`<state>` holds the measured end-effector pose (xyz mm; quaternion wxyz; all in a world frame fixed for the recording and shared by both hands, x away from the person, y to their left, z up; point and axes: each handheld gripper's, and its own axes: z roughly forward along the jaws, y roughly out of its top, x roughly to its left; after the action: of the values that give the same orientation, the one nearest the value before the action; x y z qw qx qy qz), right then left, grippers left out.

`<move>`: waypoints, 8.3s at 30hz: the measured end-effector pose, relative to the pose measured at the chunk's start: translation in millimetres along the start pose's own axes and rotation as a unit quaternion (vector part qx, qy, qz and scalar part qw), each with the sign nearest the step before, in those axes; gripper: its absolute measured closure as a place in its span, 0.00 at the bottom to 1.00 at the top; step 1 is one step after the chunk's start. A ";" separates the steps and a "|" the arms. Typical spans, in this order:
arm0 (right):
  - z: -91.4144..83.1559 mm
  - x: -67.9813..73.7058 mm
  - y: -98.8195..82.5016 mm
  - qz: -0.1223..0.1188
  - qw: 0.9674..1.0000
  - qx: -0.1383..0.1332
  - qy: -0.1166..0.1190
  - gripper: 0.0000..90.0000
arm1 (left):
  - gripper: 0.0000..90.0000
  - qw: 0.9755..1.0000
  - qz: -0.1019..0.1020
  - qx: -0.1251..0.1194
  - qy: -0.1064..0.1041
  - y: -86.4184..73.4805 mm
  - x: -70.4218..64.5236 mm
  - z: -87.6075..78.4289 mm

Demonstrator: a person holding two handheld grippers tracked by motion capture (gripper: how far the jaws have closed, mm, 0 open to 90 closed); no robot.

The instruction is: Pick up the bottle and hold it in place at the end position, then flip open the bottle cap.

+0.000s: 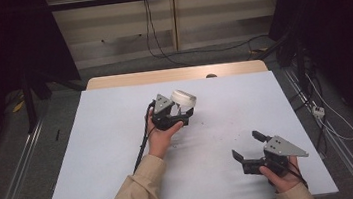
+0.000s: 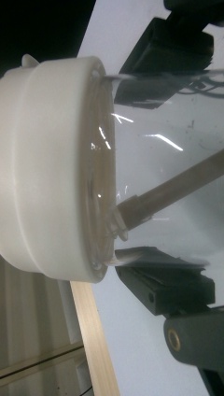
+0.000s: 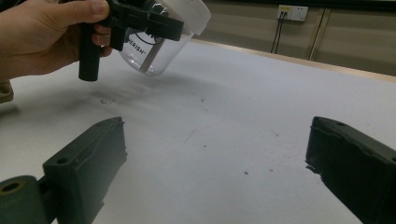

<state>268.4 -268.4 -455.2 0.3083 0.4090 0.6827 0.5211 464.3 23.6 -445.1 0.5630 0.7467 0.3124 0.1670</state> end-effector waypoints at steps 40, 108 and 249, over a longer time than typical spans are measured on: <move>2.0 2.7 -0.5 -0.003 1.000 0.003 0.004 0.05 | 0.21 0.998 0.046 0.021 0.025 -5.7 -6.0 25.0; 76.0 27.1 37.3 0.019 0.998 0.041 0.043 0.06 | 0.20 0.999 0.027 0.020 -0.004 -25.8 -1.7 -27.3; 144.8 50.4 123.2 -0.020 0.991 0.062 0.113 1.00 | 0.20 0.999 0.013 0.031 -0.002 -25.9 -1.7 -26.5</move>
<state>396.4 -142.5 -374.9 0.2138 0.3523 0.7523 0.5141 439.9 46.4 -461.2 0.5379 0.7683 0.3066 0.1624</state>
